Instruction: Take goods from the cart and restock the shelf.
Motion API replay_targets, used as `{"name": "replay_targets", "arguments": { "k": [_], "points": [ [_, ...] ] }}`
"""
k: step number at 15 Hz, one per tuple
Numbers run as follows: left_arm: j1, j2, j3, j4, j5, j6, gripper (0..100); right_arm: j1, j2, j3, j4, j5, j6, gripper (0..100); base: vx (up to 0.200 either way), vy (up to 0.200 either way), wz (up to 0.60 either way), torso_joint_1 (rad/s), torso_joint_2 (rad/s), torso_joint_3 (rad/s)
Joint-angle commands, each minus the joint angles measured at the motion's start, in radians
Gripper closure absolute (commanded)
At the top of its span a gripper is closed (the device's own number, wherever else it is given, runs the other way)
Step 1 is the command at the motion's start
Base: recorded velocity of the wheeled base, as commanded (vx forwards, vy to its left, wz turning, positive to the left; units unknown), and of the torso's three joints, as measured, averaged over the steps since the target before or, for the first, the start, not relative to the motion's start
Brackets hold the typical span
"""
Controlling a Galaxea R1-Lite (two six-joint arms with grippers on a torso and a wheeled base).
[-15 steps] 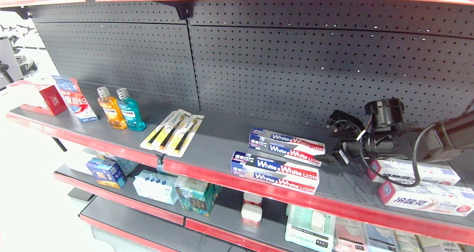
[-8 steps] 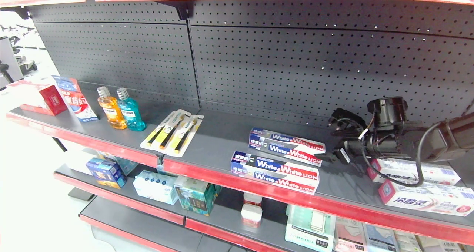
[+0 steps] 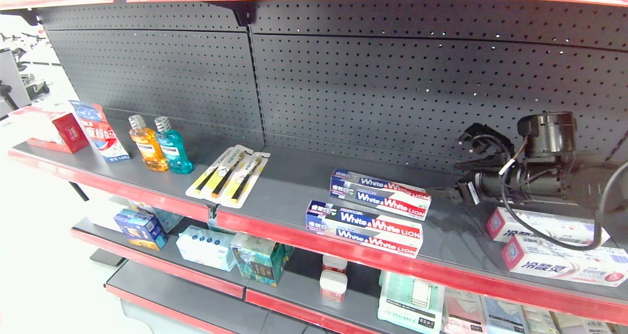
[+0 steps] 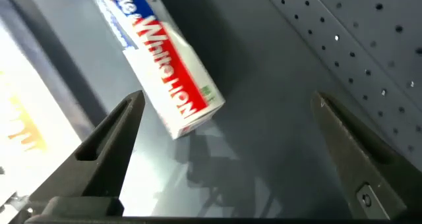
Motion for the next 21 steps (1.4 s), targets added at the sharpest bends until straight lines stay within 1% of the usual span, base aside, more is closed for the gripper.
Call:
{"name": "replay_targets", "arguments": {
  "k": [1, 4, 8, 10, 14, 16, 17, 18, 19, 20, 21],
  "points": [
    [0.001, 0.001, 0.000, 0.000, 0.000, 0.000, 0, -0.006, -0.084, 0.051, -0.001, -0.001, 0.003, 0, 0.000, 0.000, 0.00, 0.000, 0.00, 0.000],
    [0.001, 0.001, 0.000, 0.000, 0.000, 0.000, 0, -0.012, -0.173, 0.108, -0.001, -0.003, 0.008, 0, 0.000, 0.000, 0.00, 0.000, 0.00, 0.000],
    [0.000, 0.001, 0.000, 0.000, 0.000, 0.000, 0, -0.012, -0.330, 0.226, -0.001, -0.020, 0.064, 0, 0.000, 0.000, 0.00, 0.000, 0.00, 0.000],
    [0.000, 0.001, 0.000, 0.000, 0.000, 0.000, 0, -0.035, -0.420, 0.297, 0.001, -0.043, 0.118, 0, 0.000, 0.000, 0.00, 0.000, 0.00, 0.000],
    [0.000, 0.001, 0.000, 0.000, 0.000, 0.000, 0, -0.089, -0.598, 0.401, 0.001, -0.090, 0.138, 0, 0.000, 0.000, 0.00, 0.000, 0.00, 0.000],
    [0.000, 0.001, 0.000, 0.000, 0.000, 0.000, 0, -0.126, -0.672, 0.436, 0.001, -0.185, 0.181, 0, 0.000, 0.000, 0.00, 0.000, 0.00, 0.000],
    [0.000, 0.001, 0.000, 0.000, 0.000, 0.000, 0, -0.149, -0.729, 0.452, 0.001, -0.287, 0.218, 0, 0.000, 0.000, 0.00, 0.000, 0.00, 0.000],
    [0.001, 0.001, 0.000, 0.000, 0.000, 0.000, 0, -0.158, -0.769, 0.467, 0.001, -0.319, 0.238, 0, 0.000, 0.000, 0.00, 0.000, 0.00, 0.000],
    [0.000, 0.001, 0.000, 0.000, 0.000, 0.000, 0, -0.170, -0.879, 0.537, 0.001, -0.345, 0.245, 0, 0.000, 0.000, 0.00, 0.000, 0.00, 0.000],
    [0.000, 0.001, 0.000, 0.000, 0.000, 0.000, 0, -0.180, -0.927, 0.565, 0.001, -0.360, 0.245, 0, 0.000, 0.000, 0.00, 0.000, 0.00, 0.000],
    [0.000, 0.001, 0.000, 0.000, 0.000, 0.000, 0, -0.210, -1.003, 0.620, 0.001, -0.402, 0.245, 0, 0.000, 0.000, 0.00, 0.000, 0.00, 0.000]
  ]
}}
